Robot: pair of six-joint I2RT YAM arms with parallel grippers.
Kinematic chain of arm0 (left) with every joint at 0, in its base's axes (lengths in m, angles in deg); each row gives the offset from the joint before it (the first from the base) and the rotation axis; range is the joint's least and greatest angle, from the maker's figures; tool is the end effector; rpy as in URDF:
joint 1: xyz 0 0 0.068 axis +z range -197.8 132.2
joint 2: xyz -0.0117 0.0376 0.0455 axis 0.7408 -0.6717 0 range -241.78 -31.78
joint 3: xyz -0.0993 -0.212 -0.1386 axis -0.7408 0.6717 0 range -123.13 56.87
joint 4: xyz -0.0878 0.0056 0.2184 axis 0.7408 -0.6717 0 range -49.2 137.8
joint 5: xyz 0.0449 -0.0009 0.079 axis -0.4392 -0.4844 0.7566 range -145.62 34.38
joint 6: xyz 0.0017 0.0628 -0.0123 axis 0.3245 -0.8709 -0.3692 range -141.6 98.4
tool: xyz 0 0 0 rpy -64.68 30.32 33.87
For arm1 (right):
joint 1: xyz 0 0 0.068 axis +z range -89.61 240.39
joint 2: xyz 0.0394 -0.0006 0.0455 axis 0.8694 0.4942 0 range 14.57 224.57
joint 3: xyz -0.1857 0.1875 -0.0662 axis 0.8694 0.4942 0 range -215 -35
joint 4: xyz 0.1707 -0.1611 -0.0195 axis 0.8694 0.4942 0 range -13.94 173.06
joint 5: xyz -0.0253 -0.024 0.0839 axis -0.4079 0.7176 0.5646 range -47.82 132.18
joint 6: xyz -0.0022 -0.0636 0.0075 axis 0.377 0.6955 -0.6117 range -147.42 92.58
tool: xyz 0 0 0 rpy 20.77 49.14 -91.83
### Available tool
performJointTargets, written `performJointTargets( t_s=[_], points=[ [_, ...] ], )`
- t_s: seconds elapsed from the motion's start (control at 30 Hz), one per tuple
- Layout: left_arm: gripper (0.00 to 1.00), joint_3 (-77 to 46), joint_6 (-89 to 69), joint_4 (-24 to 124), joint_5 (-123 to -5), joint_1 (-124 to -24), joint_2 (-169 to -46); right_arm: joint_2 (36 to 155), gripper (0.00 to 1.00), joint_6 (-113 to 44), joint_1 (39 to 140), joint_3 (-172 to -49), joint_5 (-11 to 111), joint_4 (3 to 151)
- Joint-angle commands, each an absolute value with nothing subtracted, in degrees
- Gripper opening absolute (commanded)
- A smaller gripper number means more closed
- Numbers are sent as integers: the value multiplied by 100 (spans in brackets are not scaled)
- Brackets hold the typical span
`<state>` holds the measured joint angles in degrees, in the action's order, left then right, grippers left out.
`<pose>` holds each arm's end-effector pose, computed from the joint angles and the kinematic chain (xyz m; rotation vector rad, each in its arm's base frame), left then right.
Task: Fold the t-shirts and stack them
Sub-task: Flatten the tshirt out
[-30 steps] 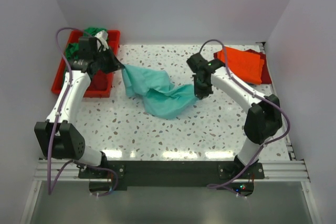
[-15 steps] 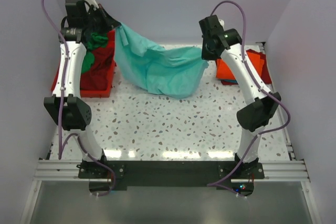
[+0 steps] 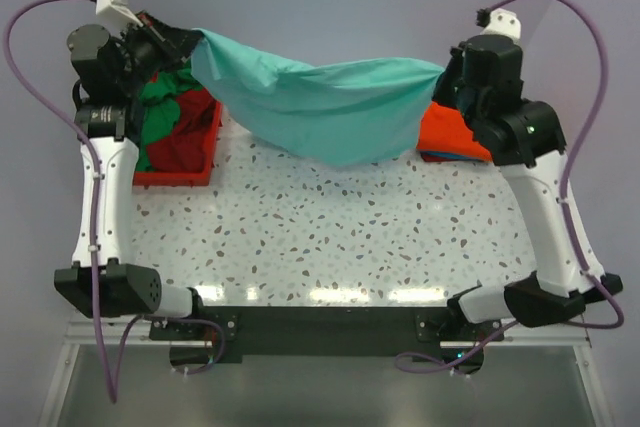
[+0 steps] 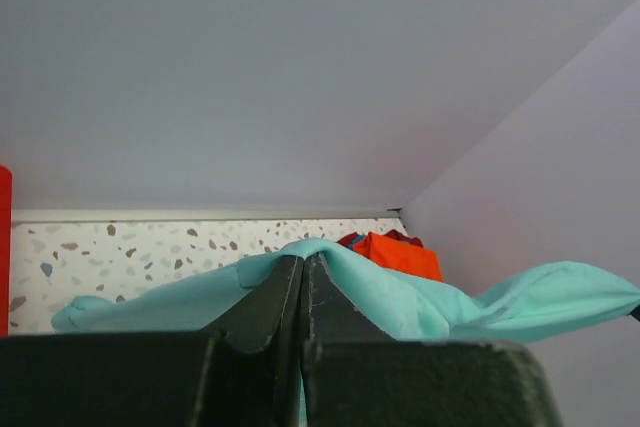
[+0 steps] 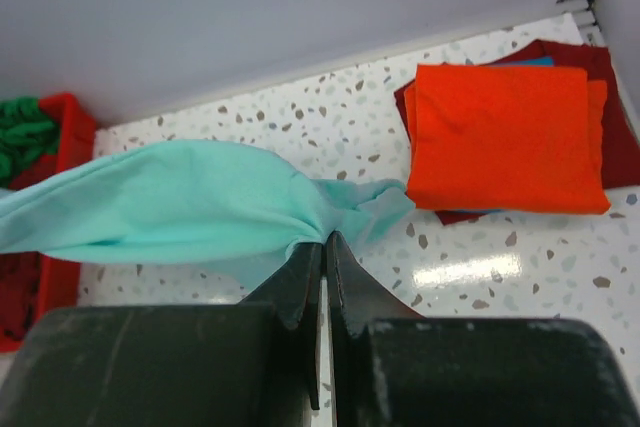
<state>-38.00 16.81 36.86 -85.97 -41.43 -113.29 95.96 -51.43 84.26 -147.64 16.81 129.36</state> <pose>0.2961 0.0078 0.4872 -0.1835 1.5859 -0.8425 0.2328 0.0799 0.4931 0.2900 1.8969 0.1286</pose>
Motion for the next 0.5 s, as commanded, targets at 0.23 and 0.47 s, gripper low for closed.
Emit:
performJointTargets(
  t_s=[0.23, 0.47],
  points=[
    [0, -3726, 1548, 3603, -8084, -4139, -11025, 9129, 3, -4905, 8385, -14364, 1063, 12405],
    [0, -4479, 1646, 3665, -8839, -4349, -12490, 10289, 0, -4711, 8315, -14636, 1203, 12353]
  ],
)
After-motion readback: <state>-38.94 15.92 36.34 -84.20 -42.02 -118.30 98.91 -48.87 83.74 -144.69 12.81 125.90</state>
